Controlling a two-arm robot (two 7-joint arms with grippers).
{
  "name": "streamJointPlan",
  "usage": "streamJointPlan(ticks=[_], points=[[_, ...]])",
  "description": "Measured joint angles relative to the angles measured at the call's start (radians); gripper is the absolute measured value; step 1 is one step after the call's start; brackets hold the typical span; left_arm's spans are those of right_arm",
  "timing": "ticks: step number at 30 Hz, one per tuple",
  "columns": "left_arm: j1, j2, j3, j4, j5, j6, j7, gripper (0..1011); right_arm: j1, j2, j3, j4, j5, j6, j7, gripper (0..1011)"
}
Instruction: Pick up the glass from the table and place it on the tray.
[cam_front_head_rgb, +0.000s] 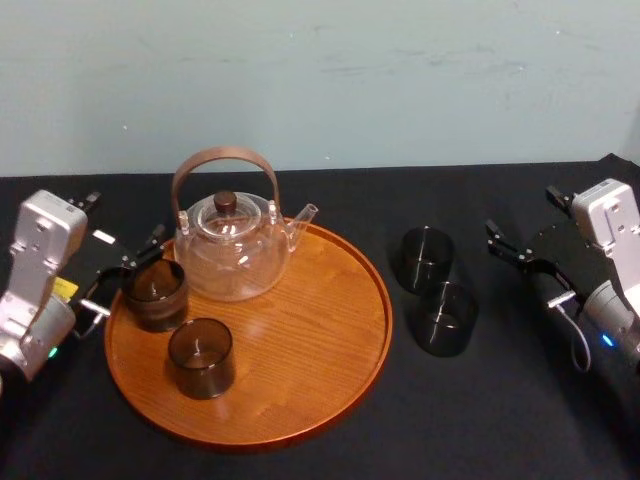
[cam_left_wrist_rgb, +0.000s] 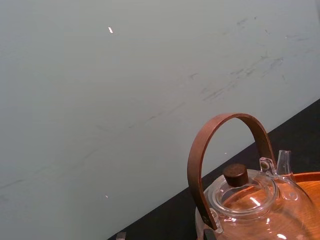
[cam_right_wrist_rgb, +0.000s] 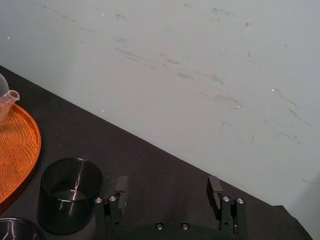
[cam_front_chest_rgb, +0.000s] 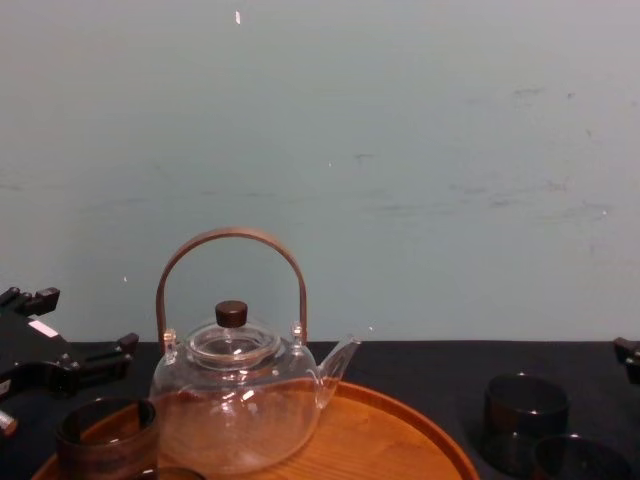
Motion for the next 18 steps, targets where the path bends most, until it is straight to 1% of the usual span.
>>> streamJointPlan(ticks=[18], points=[[0.0,0.0,0.0,0.0,0.0,0.0,0.0,1001,0.0,0.0,0.0,0.0,0.0,0.0,0.0,1002]])
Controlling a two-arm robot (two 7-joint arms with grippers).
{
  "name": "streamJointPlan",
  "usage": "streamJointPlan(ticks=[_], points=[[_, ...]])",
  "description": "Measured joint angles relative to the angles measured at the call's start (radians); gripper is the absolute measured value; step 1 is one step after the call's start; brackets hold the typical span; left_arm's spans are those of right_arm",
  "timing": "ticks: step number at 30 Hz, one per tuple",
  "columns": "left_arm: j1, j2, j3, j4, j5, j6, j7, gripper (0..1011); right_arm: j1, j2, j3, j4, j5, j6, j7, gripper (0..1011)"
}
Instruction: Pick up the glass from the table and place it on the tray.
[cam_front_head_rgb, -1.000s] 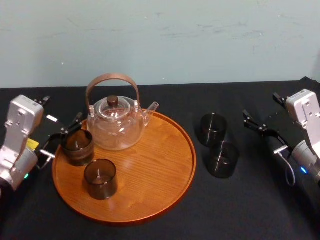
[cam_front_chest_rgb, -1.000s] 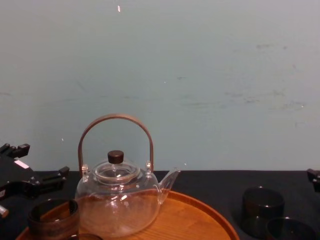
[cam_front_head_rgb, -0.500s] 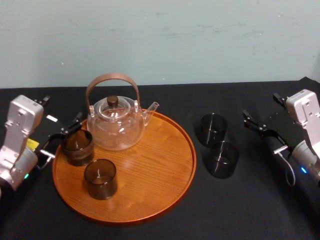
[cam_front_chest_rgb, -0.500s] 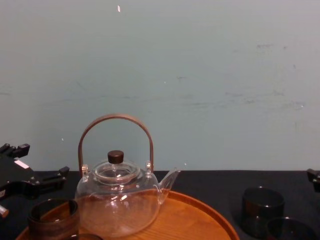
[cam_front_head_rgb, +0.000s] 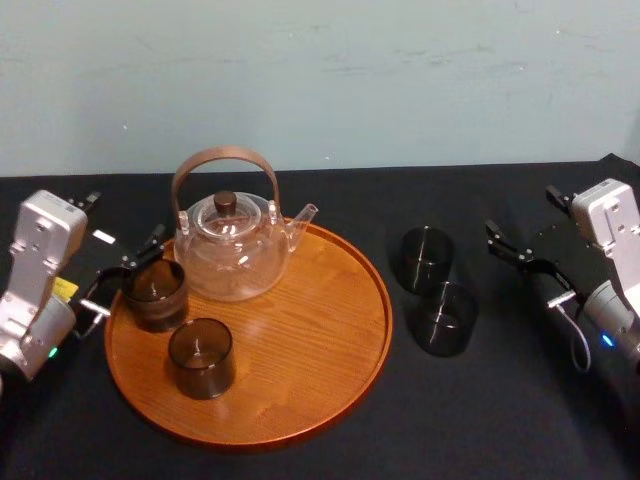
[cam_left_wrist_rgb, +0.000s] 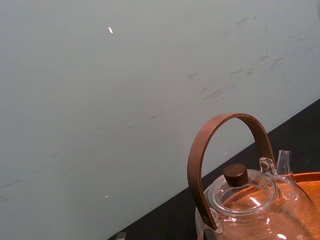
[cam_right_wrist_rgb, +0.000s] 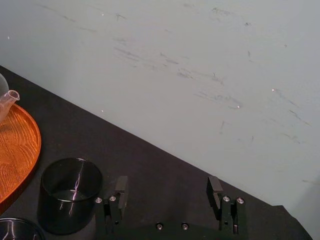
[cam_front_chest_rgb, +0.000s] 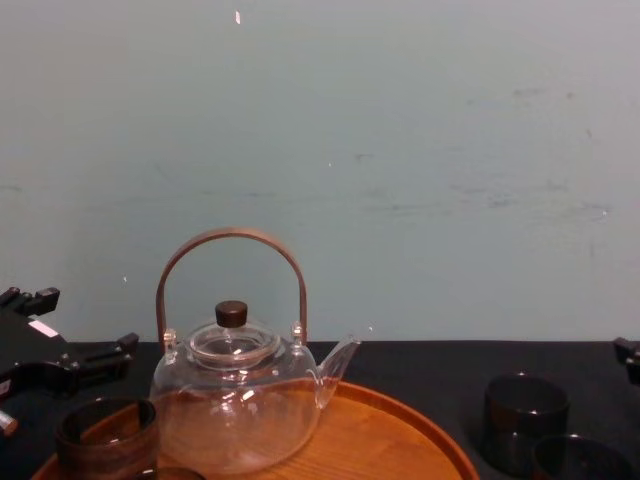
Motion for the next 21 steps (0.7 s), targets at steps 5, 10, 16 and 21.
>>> streamJointPlan(ticks=[5,10,16,21], points=[[0.0,0.0,0.0,0.0,0.0,0.0,0.0,1001,-0.002,-0.002,0.007,-0.002,0.005,-0.001,0.016,1002],[0.0,0.0,0.0,0.0,0.0,0.0,0.0,1001,-0.022,0.005,0.02,-0.035,0.019,-0.004,0.05,1002],[0.0,0.0,0.0,0.0,0.0,0.0,0.0,1001,-0.076,0.025,0.038,-0.109,0.029,-0.004,0.073,1002],[0.0,0.0,0.0,0.0,0.0,0.0,0.0,1001,-0.132,0.036,0.051,-0.173,0.032,0.001,0.081,1002]])
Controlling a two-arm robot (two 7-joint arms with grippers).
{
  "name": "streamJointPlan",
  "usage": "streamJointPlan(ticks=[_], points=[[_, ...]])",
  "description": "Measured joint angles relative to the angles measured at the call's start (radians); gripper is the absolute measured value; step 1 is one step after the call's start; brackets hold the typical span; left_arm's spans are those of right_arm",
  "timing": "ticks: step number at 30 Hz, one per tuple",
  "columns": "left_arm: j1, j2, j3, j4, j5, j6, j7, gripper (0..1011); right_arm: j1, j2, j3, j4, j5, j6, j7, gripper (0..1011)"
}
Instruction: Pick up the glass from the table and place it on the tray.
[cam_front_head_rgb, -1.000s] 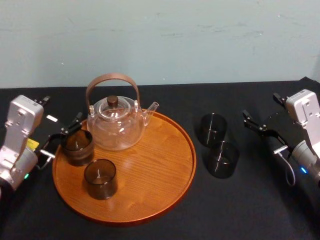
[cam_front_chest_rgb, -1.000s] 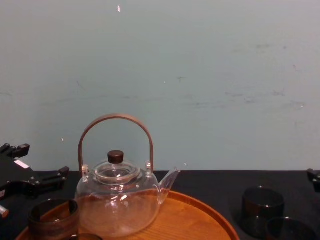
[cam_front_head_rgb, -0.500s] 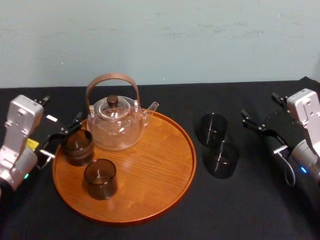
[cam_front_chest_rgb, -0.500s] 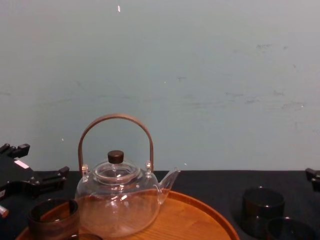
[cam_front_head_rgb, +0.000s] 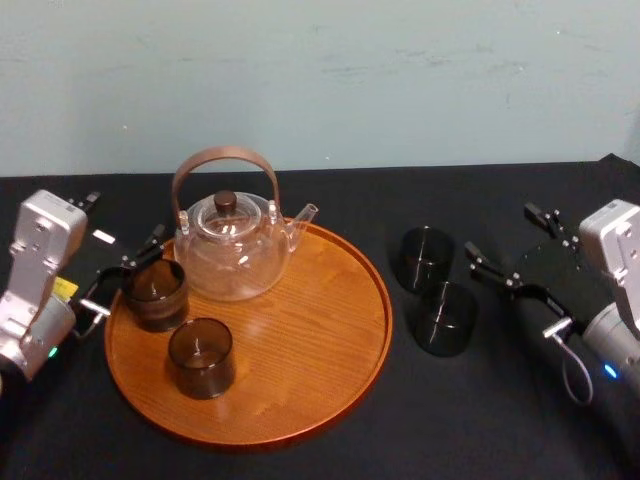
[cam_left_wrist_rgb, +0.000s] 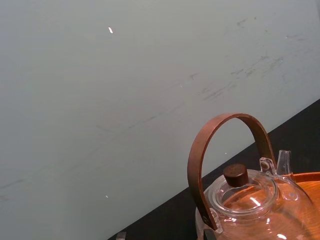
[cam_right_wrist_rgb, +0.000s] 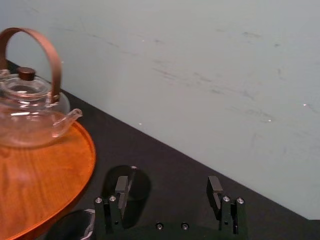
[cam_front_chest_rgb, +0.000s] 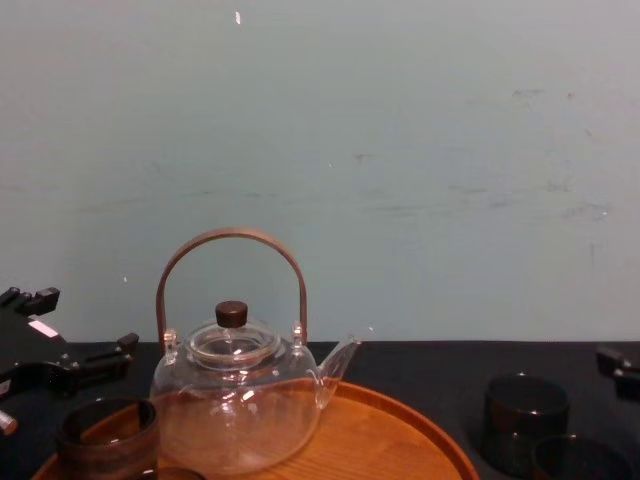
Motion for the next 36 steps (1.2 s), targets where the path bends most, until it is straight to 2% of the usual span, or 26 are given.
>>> streamJointPlan(ticks=[9,17,36], points=[[0.0,0.0,0.0,0.0,0.0,0.0,0.0,1001,-0.081,0.012,0.019,-0.081,-0.008,-0.001,0.006,1002],[0.0,0.0,0.0,0.0,0.0,0.0,0.0,1002,-0.122,0.012,0.031,-0.122,-0.026,-0.001,0.013,1002],[0.0,0.0,0.0,0.0,0.0,0.0,0.0,1001,-0.152,-0.024,0.048,-0.126,-0.057,0.013,0.054,1002]])
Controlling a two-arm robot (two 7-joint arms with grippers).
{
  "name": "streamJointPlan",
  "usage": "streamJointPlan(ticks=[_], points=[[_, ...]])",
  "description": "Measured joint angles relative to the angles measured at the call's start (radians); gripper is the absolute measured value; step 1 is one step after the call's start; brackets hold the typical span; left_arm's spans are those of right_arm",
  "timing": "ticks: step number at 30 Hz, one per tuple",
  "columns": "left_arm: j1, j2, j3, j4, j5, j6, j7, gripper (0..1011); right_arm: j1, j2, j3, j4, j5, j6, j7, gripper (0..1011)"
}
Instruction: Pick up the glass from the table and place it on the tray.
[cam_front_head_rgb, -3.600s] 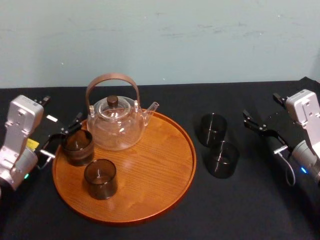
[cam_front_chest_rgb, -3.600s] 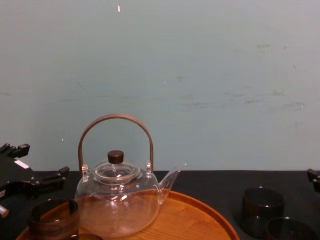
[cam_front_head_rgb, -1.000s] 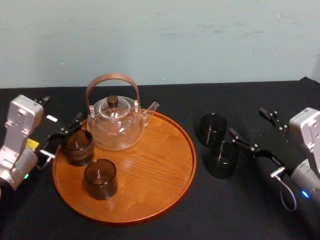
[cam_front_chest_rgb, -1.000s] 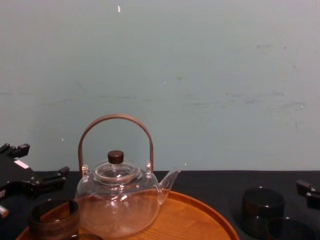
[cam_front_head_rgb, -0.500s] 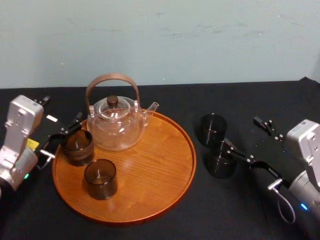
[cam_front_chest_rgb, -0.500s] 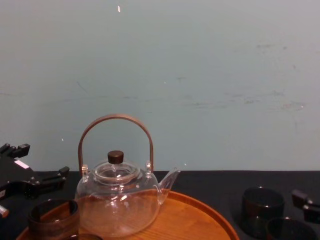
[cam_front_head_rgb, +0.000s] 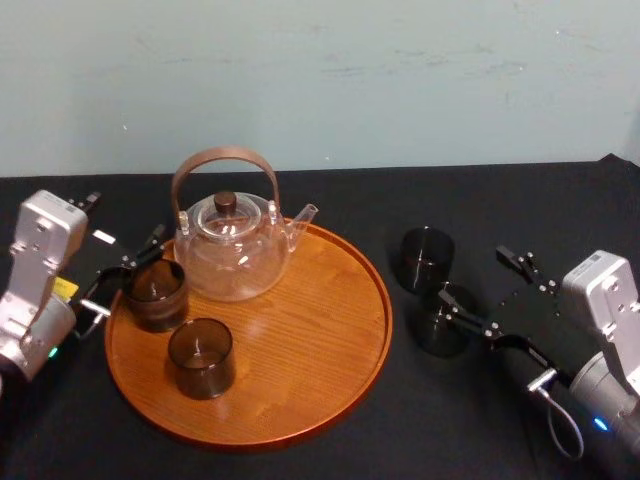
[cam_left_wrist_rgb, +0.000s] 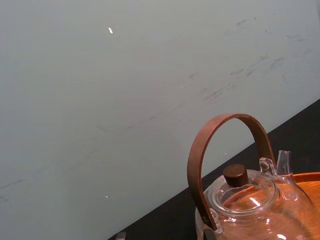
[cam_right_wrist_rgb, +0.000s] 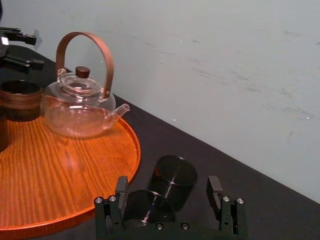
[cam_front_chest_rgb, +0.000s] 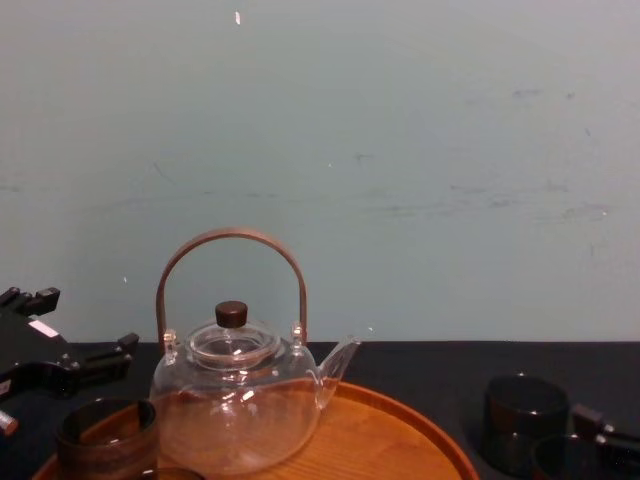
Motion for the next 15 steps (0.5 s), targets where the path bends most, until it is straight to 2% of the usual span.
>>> streamJointPlan(ticks=[9,15], points=[[0.0,0.0,0.0,0.0,0.0,0.0,0.0,1002,-0.01,-0.024,0.004,0.014,0.0,0.003,0.035,1002],[0.0,0.0,0.0,0.0,0.0,0.0,0.0,1002,-0.022,-0.039,0.016,0.027,0.033,0.003,0.07,1002]])
